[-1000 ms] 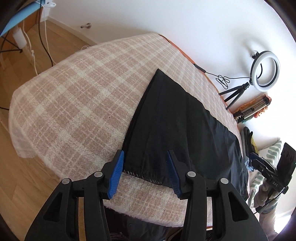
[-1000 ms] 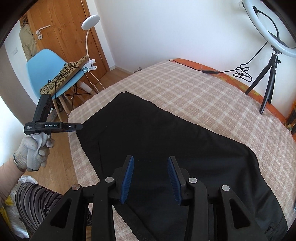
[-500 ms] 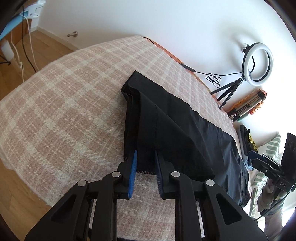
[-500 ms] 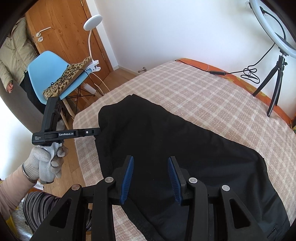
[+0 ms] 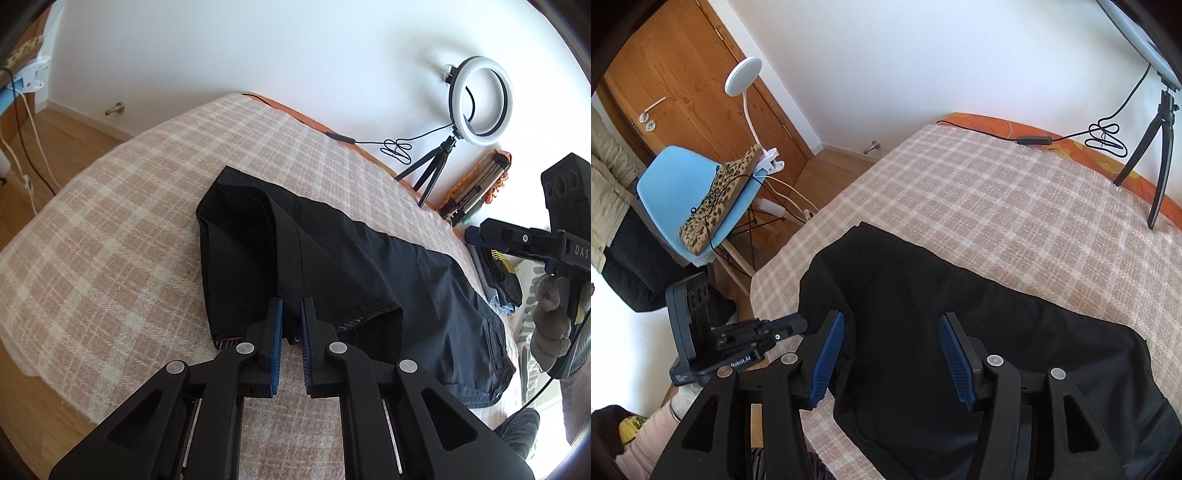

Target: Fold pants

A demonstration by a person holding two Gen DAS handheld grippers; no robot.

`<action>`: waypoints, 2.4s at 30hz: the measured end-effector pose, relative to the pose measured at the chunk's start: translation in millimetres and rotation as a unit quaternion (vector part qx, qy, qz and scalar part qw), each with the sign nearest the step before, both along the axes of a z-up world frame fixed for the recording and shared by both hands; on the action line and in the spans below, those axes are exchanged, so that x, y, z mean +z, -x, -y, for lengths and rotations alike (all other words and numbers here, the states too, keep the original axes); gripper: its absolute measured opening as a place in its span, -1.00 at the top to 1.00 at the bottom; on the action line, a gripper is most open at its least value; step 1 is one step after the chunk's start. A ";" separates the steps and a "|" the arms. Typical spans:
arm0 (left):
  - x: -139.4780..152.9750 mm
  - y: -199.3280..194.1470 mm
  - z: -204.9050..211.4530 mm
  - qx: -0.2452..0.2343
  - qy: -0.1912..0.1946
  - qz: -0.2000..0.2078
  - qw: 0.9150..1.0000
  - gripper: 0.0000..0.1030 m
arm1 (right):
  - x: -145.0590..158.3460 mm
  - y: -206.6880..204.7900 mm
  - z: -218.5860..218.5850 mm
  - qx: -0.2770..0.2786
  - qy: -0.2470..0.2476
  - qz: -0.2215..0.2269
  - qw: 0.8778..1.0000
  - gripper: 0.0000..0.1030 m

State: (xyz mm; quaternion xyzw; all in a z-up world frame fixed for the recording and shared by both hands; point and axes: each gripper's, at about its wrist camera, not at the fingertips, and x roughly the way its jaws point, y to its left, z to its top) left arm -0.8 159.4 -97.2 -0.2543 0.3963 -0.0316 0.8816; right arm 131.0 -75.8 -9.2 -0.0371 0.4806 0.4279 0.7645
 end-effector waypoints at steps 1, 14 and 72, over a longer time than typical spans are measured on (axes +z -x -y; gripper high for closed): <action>-1.3 0.9 0.1 0.000 0.004 0.002 1.000 0.85 | -0.3 -2.4 -7.0 0.002 0.000 -0.004 1.000 -0.10; -9.2 12.4 -2.9 0.008 0.006 0.024 1.000 0.85 | -39.6 -9.2 -144.8 0.082 0.054 -0.049 0.994 -0.10; 22.7 -48.3 77.2 -0.148 -0.082 -0.014 0.985 0.58 | -51.3 -44.1 -29.6 -0.076 0.007 -0.057 0.995 0.92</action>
